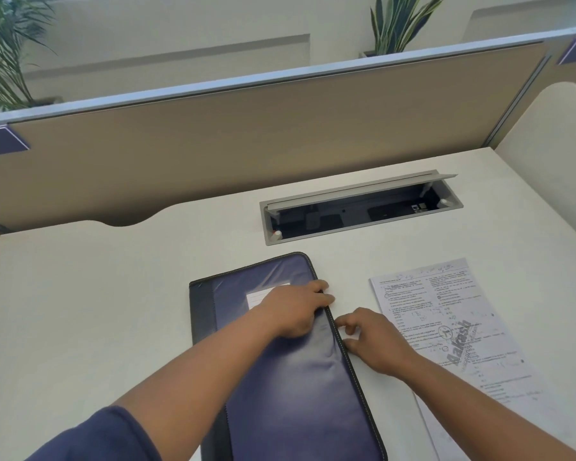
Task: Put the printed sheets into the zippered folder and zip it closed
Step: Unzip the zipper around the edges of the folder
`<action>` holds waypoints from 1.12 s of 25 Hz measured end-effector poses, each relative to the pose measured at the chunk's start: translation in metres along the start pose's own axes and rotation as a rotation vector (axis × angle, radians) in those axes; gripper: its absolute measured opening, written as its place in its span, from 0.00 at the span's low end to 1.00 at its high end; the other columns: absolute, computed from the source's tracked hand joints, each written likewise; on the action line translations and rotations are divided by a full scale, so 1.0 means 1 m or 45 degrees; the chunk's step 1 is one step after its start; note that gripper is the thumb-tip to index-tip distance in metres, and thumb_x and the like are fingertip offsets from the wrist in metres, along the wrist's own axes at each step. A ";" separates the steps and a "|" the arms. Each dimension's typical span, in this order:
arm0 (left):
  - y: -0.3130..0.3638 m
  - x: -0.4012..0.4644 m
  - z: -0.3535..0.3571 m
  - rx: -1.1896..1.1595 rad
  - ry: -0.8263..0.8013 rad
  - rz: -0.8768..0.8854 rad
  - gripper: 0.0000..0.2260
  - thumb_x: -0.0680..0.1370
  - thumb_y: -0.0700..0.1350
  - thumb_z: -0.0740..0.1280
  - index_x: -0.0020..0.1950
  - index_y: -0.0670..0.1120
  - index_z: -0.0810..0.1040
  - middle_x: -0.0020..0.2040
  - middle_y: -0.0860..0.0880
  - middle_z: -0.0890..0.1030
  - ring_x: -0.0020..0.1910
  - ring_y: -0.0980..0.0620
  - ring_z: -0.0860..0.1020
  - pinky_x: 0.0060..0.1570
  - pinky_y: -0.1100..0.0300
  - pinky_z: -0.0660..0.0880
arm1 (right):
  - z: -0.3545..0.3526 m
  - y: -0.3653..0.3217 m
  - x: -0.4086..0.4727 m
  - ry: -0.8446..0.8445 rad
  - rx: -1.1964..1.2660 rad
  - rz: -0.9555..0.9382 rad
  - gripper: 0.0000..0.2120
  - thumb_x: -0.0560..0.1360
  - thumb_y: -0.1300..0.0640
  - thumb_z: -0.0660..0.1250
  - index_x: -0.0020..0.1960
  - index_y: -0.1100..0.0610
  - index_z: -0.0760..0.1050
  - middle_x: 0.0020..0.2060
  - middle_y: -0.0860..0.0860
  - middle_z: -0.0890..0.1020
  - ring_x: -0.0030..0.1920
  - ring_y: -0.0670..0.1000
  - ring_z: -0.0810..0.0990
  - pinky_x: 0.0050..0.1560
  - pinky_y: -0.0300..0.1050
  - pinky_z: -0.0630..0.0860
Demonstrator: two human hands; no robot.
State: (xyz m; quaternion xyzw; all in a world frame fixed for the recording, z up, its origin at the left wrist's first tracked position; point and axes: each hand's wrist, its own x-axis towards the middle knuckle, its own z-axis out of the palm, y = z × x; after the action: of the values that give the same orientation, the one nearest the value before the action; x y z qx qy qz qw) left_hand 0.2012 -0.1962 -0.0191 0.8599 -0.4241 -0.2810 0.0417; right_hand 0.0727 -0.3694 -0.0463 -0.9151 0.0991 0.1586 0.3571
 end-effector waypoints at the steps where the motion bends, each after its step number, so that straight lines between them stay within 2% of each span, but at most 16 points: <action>1: 0.002 0.002 -0.002 0.020 0.012 0.019 0.20 0.79 0.40 0.57 0.69 0.56 0.71 0.75 0.56 0.64 0.57 0.41 0.77 0.51 0.46 0.77 | -0.001 0.001 0.000 -0.024 0.027 -0.006 0.17 0.72 0.55 0.75 0.60 0.43 0.81 0.46 0.41 0.77 0.50 0.46 0.78 0.56 0.44 0.75; 3: 0.002 0.004 -0.003 0.018 0.069 0.063 0.14 0.78 0.40 0.58 0.60 0.53 0.72 0.65 0.54 0.67 0.42 0.43 0.75 0.39 0.50 0.72 | -0.002 0.004 0.000 -0.076 0.079 -0.010 0.19 0.70 0.55 0.76 0.60 0.44 0.81 0.47 0.39 0.76 0.51 0.45 0.78 0.57 0.44 0.75; 5: 0.001 0.005 -0.001 -0.002 0.099 0.090 0.11 0.77 0.40 0.58 0.56 0.53 0.71 0.61 0.53 0.68 0.37 0.45 0.71 0.36 0.52 0.67 | 0.000 0.006 -0.001 -0.075 0.061 -0.013 0.20 0.70 0.54 0.76 0.60 0.43 0.80 0.48 0.39 0.75 0.51 0.45 0.78 0.57 0.46 0.75; 8: 0.000 0.003 0.004 -0.021 0.111 0.104 0.12 0.76 0.39 0.58 0.55 0.53 0.70 0.60 0.53 0.68 0.39 0.43 0.72 0.40 0.47 0.73 | 0.009 0.006 -0.004 0.030 -0.001 0.030 0.13 0.72 0.50 0.73 0.56 0.41 0.79 0.49 0.39 0.76 0.52 0.45 0.78 0.54 0.47 0.76; 11: 0.000 0.002 0.006 -0.036 0.112 0.095 0.13 0.76 0.37 0.59 0.54 0.54 0.69 0.60 0.54 0.67 0.43 0.42 0.74 0.43 0.44 0.75 | 0.016 0.002 -0.005 0.134 -0.066 -0.007 0.04 0.78 0.49 0.66 0.51 0.43 0.79 0.50 0.41 0.79 0.50 0.46 0.79 0.50 0.49 0.77; 15: 0.001 0.001 0.007 -0.023 0.093 0.102 0.14 0.75 0.37 0.59 0.54 0.55 0.69 0.59 0.55 0.67 0.41 0.43 0.74 0.42 0.43 0.76 | 0.010 -0.002 -0.004 0.160 -0.098 -0.130 0.07 0.79 0.52 0.64 0.48 0.50 0.81 0.48 0.46 0.80 0.48 0.51 0.79 0.47 0.53 0.78; 19: 0.001 -0.001 0.005 0.012 0.073 0.103 0.14 0.75 0.36 0.59 0.54 0.54 0.68 0.59 0.55 0.65 0.40 0.43 0.74 0.42 0.43 0.76 | 0.013 0.009 -0.029 0.192 -0.330 -0.320 0.07 0.81 0.52 0.64 0.48 0.51 0.80 0.47 0.45 0.81 0.50 0.51 0.77 0.43 0.49 0.76; 22: 0.005 -0.004 0.003 0.038 0.072 0.094 0.15 0.75 0.34 0.59 0.54 0.53 0.67 0.59 0.54 0.64 0.40 0.43 0.74 0.43 0.42 0.77 | 0.024 0.022 -0.070 0.212 -0.470 -0.423 0.03 0.78 0.55 0.69 0.45 0.49 0.79 0.43 0.44 0.81 0.46 0.51 0.78 0.35 0.46 0.74; 25: 0.009 -0.008 0.005 0.088 0.096 0.080 0.15 0.74 0.33 0.60 0.55 0.51 0.67 0.59 0.52 0.64 0.41 0.42 0.74 0.42 0.41 0.77 | 0.039 0.032 -0.112 0.230 -0.544 -0.427 0.10 0.69 0.58 0.77 0.40 0.47 0.78 0.37 0.42 0.79 0.38 0.47 0.77 0.27 0.41 0.70; 28: 0.014 -0.012 0.009 0.142 0.136 0.037 0.15 0.74 0.33 0.60 0.55 0.50 0.66 0.61 0.50 0.65 0.41 0.41 0.74 0.40 0.41 0.77 | 0.055 0.040 -0.145 0.222 -0.543 -0.372 0.13 0.64 0.59 0.78 0.40 0.46 0.76 0.37 0.41 0.78 0.37 0.46 0.77 0.27 0.40 0.68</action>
State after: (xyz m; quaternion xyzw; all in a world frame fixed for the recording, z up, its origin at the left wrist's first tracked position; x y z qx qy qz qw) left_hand 0.1803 -0.1947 -0.0172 0.8684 -0.4487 -0.2100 0.0205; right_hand -0.0865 -0.3515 -0.0568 -0.9845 -0.0394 0.0432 0.1655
